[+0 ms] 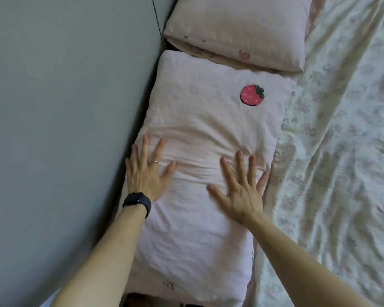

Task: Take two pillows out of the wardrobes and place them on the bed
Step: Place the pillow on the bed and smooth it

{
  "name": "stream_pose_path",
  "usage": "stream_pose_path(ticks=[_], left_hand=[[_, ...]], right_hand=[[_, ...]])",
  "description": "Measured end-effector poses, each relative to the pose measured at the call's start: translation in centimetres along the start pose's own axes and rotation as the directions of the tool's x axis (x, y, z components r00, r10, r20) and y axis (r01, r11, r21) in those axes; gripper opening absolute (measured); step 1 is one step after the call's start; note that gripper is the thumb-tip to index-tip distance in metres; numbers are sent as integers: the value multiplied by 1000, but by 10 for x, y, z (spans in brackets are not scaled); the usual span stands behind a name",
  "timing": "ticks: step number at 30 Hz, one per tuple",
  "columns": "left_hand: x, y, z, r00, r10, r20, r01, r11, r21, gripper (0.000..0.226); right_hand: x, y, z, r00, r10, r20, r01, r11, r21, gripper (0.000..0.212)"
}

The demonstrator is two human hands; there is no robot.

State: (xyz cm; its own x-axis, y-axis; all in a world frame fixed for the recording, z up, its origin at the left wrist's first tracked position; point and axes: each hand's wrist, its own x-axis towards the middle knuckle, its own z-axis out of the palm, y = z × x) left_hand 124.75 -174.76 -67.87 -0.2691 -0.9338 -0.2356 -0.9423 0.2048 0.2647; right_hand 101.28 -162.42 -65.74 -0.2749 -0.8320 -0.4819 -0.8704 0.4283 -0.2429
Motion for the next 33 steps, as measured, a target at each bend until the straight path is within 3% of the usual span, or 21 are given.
stream_pose_path(ticks=[2, 3, 5, 6, 10, 13, 17, 19, 21, 23, 26, 33], left_hand=[[-9, 4, -5, 993, -113, -22, 112, 993, -46, 80], [-13, 4, -9, 972, -234, -9, 232, 967, -107, 83], [-19, -1, -19, 883, -460, 89, 468, 861, -200, 92], [-21, -1, -25, 865, -489, 115, 502, 838, -215, 94], [-19, 9, -51, 907, -419, -38, 395, 880, -264, 76], [-13, 3, -60, 891, -431, -145, 389, 887, -251, 68], [-12, -8, -48, 916, -350, -198, 338, 937, -94, 62], [-23, 4, -37, 935, -223, -277, 233, 972, 5, 61], [-42, 20, -28, 973, -67, -222, 73, 997, 18, 64], [-65, 29, -15, 997, 18, -76, -19, 1000, -12, 69], [-100, 31, 6, 999, -22, 26, 22, 1000, 3, 76], [-101, 37, 9, 990, -38, 134, 15, 986, 164, 88]], right_hand=[[-13, 0, -1, 998, 56, -9, -55, 993, 108, 89], [-24, 1, 0, 994, 106, -9, -102, 976, 195, 92], [-52, 0, 5, 986, 167, 10, -159, 915, 372, 100], [-66, -2, 9, 986, 167, 18, -158, 884, 440, 105], [-80, -16, 8, 995, 103, -13, -81, 852, 516, 120], [-66, -27, 0, 1000, 6, -12, 1, 869, 494, 123], [-50, -35, 2, 985, 89, 151, -146, 893, 426, 127], [-52, -38, 3, 977, 144, 155, -186, 935, 303, 125], [-62, -41, 4, 994, 109, 28, -113, 971, 210, 123], [-81, -39, 11, 997, -48, -57, 55, 988, 145, 115], [-111, -23, 35, 981, -176, 82, 175, 984, 18, 106], [-107, -14, 31, 955, -72, 289, 86, 996, -36, 104]])
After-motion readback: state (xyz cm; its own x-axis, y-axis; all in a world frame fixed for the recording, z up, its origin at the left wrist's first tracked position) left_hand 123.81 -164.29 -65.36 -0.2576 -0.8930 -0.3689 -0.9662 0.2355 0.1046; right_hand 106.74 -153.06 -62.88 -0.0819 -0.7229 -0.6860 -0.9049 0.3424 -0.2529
